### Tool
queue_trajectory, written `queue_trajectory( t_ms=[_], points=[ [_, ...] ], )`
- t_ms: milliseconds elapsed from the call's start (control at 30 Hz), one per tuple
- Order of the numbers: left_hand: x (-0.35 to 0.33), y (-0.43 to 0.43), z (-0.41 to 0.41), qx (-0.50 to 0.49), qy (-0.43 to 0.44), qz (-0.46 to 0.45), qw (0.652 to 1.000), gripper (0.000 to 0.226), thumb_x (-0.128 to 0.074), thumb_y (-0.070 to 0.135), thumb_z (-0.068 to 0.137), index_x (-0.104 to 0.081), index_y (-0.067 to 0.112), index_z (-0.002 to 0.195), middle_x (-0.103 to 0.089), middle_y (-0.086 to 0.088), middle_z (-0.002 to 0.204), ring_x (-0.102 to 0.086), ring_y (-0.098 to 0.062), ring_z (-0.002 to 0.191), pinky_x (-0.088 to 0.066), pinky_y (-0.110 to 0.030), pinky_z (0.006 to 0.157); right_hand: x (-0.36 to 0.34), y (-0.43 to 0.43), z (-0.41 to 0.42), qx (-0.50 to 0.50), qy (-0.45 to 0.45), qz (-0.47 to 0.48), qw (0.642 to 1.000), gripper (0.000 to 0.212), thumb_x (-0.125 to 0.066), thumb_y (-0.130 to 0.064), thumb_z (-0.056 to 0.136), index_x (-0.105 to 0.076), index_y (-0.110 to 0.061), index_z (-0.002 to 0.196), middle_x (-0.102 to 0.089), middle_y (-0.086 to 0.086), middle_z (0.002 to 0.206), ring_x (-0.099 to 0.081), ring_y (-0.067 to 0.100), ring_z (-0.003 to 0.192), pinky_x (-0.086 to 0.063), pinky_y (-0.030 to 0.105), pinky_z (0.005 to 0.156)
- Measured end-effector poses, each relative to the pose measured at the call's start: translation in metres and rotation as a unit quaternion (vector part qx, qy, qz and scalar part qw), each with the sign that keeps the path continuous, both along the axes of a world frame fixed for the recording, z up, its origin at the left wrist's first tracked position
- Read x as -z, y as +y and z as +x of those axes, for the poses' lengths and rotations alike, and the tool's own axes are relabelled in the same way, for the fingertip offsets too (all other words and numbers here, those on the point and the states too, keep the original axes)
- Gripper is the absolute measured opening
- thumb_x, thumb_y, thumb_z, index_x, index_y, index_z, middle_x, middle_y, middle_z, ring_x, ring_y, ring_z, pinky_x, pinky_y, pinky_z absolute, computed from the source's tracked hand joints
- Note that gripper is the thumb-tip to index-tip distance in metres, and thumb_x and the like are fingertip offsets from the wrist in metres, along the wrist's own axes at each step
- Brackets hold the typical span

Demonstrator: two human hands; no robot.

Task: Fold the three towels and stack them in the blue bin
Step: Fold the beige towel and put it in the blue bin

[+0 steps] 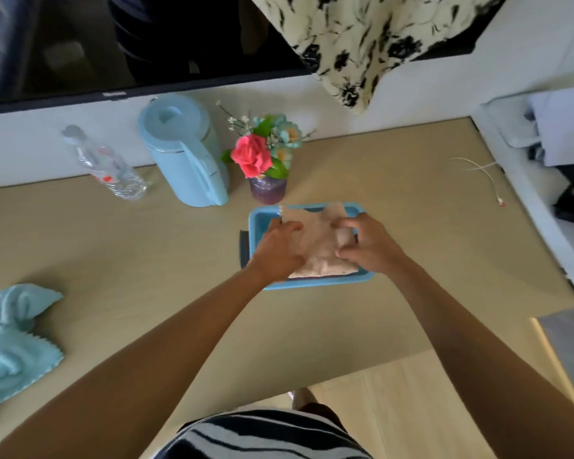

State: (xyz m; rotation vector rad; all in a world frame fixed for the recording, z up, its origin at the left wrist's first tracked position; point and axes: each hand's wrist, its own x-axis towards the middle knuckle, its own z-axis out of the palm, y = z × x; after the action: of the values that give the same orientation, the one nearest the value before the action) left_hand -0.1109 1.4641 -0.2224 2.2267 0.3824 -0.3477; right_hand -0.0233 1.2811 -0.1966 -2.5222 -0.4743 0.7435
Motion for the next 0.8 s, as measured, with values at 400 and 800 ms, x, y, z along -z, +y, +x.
queue_trajectory(
  t_ms=[400,800],
  points=[
    [0.055,-0.030,0.033,0.040,0.121,0.085,0.988,0.072,-0.073,0.015,0.075,-0.044,0.018,0.141,-0.031,-0.014,0.146,-0.055,-0.042,0.116,-0.049,-0.045,0.091,0.052,0.023,0.004,-0.151,-0.078,-0.216,0.962,0.060,-0.055,0.002,0.091,-0.033,-0.008,0.146,-0.038,0.018,0.139,-0.062,0.038,0.111,-0.051,0.044,0.087],
    [0.061,-0.030,0.037,0.137,0.046,0.338,0.930,0.065,-0.081,0.038,0.071,-0.056,0.020,0.128,-0.040,-0.009,0.130,-0.045,-0.030,0.120,-0.046,-0.042,0.095,0.072,0.027,0.011,-0.278,-0.212,-0.278,0.895,0.032,-0.063,-0.017,0.088,-0.066,-0.015,0.120,-0.045,0.009,0.136,-0.043,0.029,0.128,-0.034,0.039,0.108]
  ],
)
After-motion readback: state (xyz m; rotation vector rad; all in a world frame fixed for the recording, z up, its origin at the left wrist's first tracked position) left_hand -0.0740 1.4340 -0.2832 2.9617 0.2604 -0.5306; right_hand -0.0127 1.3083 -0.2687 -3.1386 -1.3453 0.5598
